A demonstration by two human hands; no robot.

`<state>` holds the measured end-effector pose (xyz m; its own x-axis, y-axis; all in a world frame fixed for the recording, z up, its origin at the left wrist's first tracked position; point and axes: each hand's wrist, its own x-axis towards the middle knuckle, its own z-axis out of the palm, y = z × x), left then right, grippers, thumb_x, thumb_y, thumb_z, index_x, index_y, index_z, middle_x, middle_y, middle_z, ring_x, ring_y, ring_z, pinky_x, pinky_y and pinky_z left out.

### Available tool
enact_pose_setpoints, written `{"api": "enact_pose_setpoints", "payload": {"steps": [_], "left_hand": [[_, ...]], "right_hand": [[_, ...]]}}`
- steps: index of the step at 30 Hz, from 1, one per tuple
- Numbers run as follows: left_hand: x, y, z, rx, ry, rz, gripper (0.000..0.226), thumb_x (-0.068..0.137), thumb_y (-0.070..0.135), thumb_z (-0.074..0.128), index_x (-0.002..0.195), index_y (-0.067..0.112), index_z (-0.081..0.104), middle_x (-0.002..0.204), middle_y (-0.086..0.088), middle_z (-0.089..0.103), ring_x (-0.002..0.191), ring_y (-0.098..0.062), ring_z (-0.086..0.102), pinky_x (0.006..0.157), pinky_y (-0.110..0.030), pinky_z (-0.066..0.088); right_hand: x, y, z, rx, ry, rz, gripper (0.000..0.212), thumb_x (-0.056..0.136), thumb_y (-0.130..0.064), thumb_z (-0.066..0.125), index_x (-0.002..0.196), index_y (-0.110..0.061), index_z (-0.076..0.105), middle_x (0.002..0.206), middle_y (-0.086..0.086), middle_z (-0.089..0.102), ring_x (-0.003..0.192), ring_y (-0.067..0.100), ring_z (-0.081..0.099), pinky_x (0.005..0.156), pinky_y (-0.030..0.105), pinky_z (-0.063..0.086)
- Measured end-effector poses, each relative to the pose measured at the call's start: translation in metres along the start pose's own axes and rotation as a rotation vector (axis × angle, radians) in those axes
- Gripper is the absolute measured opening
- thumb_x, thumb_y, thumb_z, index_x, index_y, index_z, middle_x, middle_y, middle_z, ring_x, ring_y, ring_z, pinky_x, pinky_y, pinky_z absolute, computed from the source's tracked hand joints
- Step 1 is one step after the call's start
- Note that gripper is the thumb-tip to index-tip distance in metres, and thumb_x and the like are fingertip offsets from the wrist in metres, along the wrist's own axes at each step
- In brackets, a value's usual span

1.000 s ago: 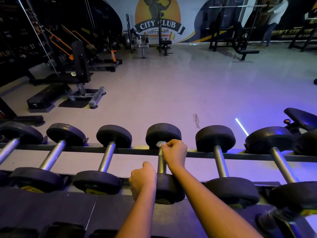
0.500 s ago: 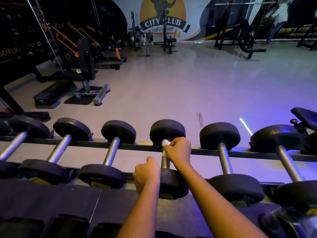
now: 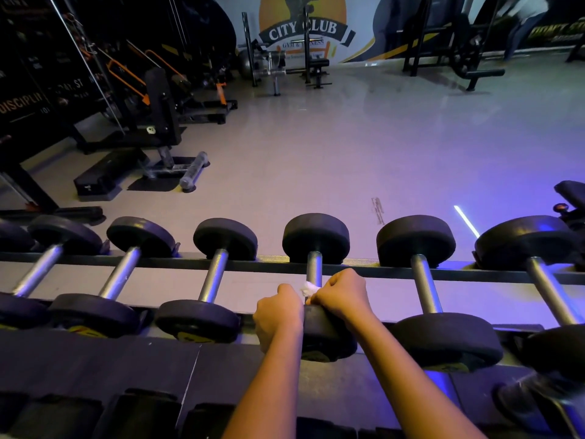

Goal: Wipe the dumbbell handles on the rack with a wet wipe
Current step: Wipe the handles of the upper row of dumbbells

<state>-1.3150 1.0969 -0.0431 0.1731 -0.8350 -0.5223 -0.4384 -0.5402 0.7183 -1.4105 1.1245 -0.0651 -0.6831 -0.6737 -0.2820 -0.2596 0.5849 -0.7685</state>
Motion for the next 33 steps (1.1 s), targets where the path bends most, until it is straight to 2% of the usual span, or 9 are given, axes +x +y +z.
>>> {"api": "enact_pose_setpoints", "payload": {"steps": [6,11,13,16,18,21,26,30,33], "left_hand": [[0.001,0.001,0.001,0.011,0.014,-0.006,0.033,0.092,0.036,0.045,0.070,0.012,0.051,0.071,-0.006,0.054,0.065,-0.019,0.053,0.077,-0.036,0.053],[0.002,0.002,0.002,0.006,0.008,-0.024,0.034,0.092,0.037,0.044,0.071,0.012,0.053,0.071,-0.006,0.055,0.065,-0.018,0.053,0.074,-0.033,0.053],[0.002,0.002,0.002,0.012,0.011,-0.021,0.035,0.093,0.038,0.043,0.070,0.012,0.053,0.070,-0.006,0.055,0.065,-0.017,0.053,0.073,-0.032,0.052],[0.003,0.001,0.001,0.026,0.012,-0.027,0.036,0.093,0.038,0.043,0.071,0.012,0.054,0.070,-0.006,0.056,0.065,-0.017,0.054,0.071,-0.030,0.052],[0.003,0.002,0.001,0.034,0.012,-0.028,0.037,0.093,0.038,0.043,0.070,0.012,0.054,0.070,-0.006,0.056,0.065,-0.017,0.054,0.071,-0.030,0.052],[0.002,0.002,0.001,0.041,0.017,-0.020,0.037,0.094,0.038,0.043,0.070,0.012,0.053,0.069,-0.006,0.055,0.064,-0.017,0.053,0.070,-0.030,0.051],[0.007,0.002,0.004,0.065,0.028,-0.017,0.037,0.094,0.040,0.043,0.071,0.012,0.051,0.071,-0.006,0.054,0.064,-0.017,0.052,0.066,-0.029,0.047],[0.009,0.000,0.007,0.062,0.039,-0.022,0.038,0.094,0.042,0.044,0.071,0.012,0.050,0.071,-0.006,0.054,0.065,-0.017,0.052,0.069,-0.030,0.049],[0.011,0.000,0.008,0.064,0.040,-0.023,0.038,0.094,0.042,0.043,0.073,0.011,0.051,0.071,-0.006,0.051,0.065,-0.018,0.050,0.072,-0.033,0.050]], "right_hand": [[-0.003,-0.001,0.000,-0.041,0.041,-0.004,0.028,0.075,-0.031,0.079,0.077,-0.007,0.066,0.069,0.003,0.060,0.069,0.015,0.061,0.063,0.026,0.050],[-0.006,0.000,0.000,-0.092,0.102,-0.057,0.024,0.079,-0.030,0.076,0.076,-0.010,0.064,0.071,0.002,0.060,0.062,0.010,0.054,0.056,0.021,0.039],[-0.006,-0.001,0.000,-0.123,0.090,-0.052,0.026,0.077,-0.033,0.078,0.080,-0.010,0.066,0.076,0.004,0.063,0.068,0.013,0.058,0.058,0.021,0.040],[-0.003,-0.003,0.003,-0.192,0.064,-0.042,0.029,0.076,-0.037,0.078,0.083,-0.012,0.066,0.084,0.006,0.066,0.078,0.020,0.062,0.067,0.028,0.050],[0.000,-0.005,0.005,-0.219,0.045,-0.032,0.031,0.077,-0.039,0.076,0.087,-0.012,0.066,0.087,0.007,0.066,0.081,0.021,0.063,0.073,0.031,0.054],[0.000,-0.006,0.006,-0.241,0.039,-0.038,0.034,0.077,-0.040,0.077,0.092,-0.012,0.065,0.088,0.006,0.065,0.081,0.020,0.064,0.074,0.031,0.056],[0.000,-0.016,0.008,-0.267,0.101,-0.119,0.028,0.081,-0.033,0.072,0.093,-0.008,0.065,0.089,0.008,0.065,0.082,0.021,0.062,0.070,0.028,0.052],[0.019,-0.034,0.003,-0.144,0.190,-0.178,0.019,0.087,-0.021,0.068,0.086,-0.003,0.070,0.078,0.006,0.061,0.076,0.021,0.060,0.068,0.028,0.051],[0.030,-0.046,0.003,-0.088,0.220,-0.196,0.018,0.092,-0.013,0.059,0.086,-0.004,0.074,0.076,0.006,0.062,0.073,0.022,0.060,0.061,0.024,0.048]]}}
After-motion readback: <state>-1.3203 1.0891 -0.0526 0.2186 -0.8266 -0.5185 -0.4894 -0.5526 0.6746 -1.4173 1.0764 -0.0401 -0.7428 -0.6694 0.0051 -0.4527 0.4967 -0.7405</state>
